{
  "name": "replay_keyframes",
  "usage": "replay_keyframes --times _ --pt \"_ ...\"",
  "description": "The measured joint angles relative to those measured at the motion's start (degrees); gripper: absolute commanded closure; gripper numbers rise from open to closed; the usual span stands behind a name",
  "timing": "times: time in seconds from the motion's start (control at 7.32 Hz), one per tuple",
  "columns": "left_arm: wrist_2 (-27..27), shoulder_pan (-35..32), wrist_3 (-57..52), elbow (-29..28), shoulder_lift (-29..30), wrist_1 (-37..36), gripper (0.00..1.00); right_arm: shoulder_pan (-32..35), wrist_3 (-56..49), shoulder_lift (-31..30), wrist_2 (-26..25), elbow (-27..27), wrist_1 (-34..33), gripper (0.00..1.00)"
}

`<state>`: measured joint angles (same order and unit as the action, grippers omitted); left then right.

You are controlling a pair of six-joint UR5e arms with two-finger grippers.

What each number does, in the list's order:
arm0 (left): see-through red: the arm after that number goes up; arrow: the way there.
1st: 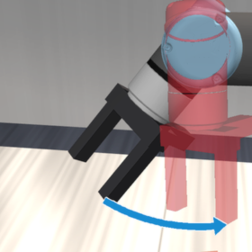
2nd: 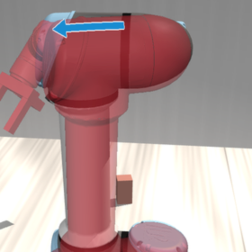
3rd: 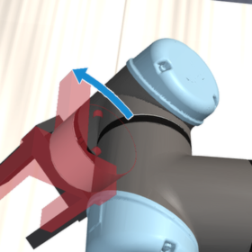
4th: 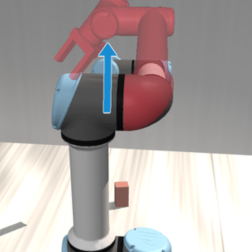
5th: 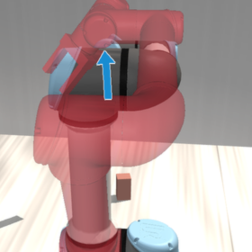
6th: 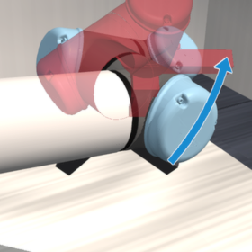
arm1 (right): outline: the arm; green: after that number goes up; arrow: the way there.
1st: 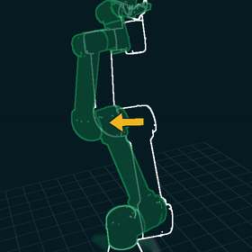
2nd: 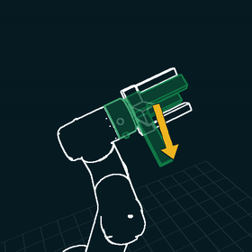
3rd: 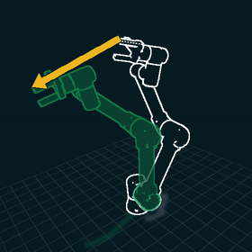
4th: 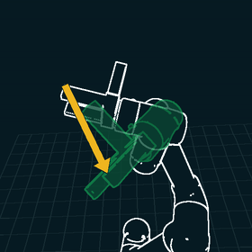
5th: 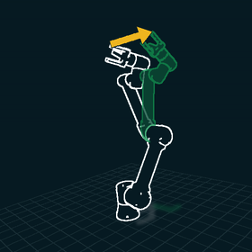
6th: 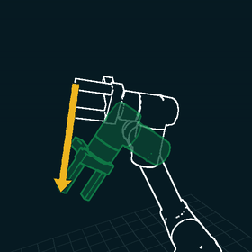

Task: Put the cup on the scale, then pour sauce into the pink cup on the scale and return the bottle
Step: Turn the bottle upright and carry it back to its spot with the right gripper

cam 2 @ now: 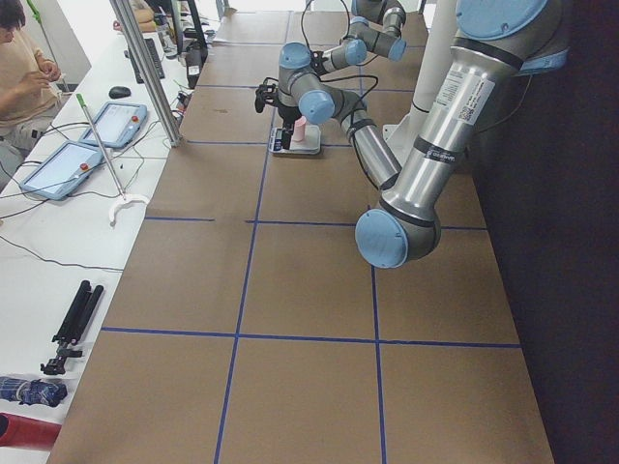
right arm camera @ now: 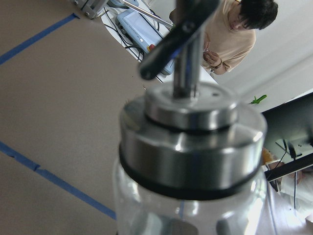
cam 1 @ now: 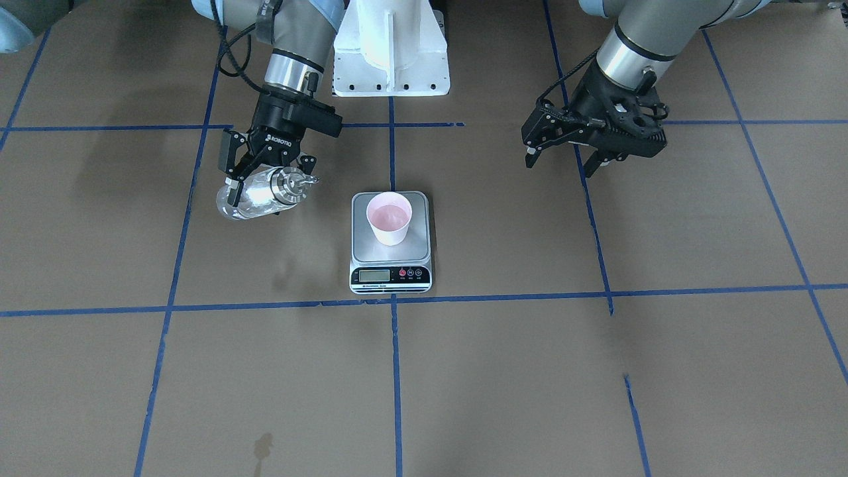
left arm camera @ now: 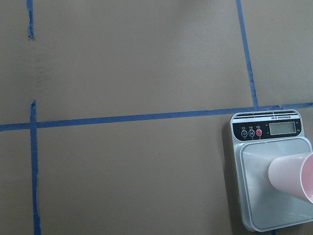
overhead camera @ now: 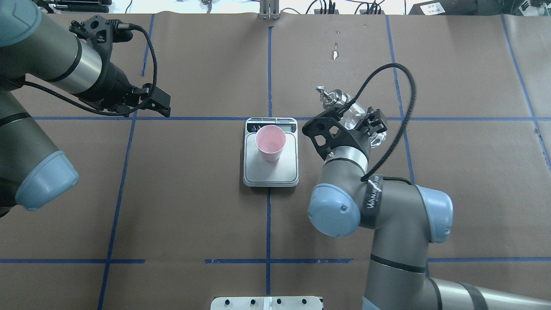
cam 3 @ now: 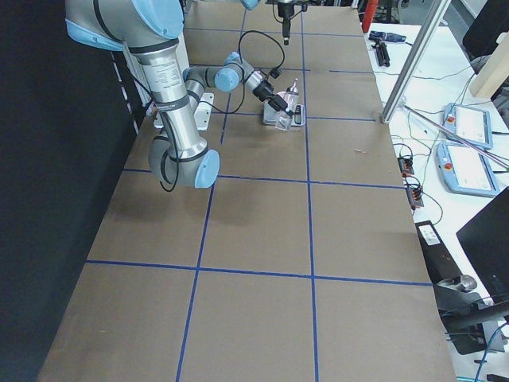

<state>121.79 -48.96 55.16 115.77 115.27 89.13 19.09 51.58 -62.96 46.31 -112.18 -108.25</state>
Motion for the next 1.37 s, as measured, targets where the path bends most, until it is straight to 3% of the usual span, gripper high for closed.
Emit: replay_keyframes --times 0.68,1.09,1.37 --pt "-0.62 -0.06 1.2 0.83 -0.17 0.02 0.01 1.89 21.53 -11.2 6.58 -2.15 18.47 1.0" --pt "-0.7 -0.04 1.32 1.57 0.0 -0.06 0.01 2.79 23.39 -21.47 8.12 -0.3 36.43 1.0" --pt "-0.76 -0.01 1.35 1.75 0.23 -0.09 0.01 2.66 23.03 -24.95 6.34 4.29 47.15 1.0"
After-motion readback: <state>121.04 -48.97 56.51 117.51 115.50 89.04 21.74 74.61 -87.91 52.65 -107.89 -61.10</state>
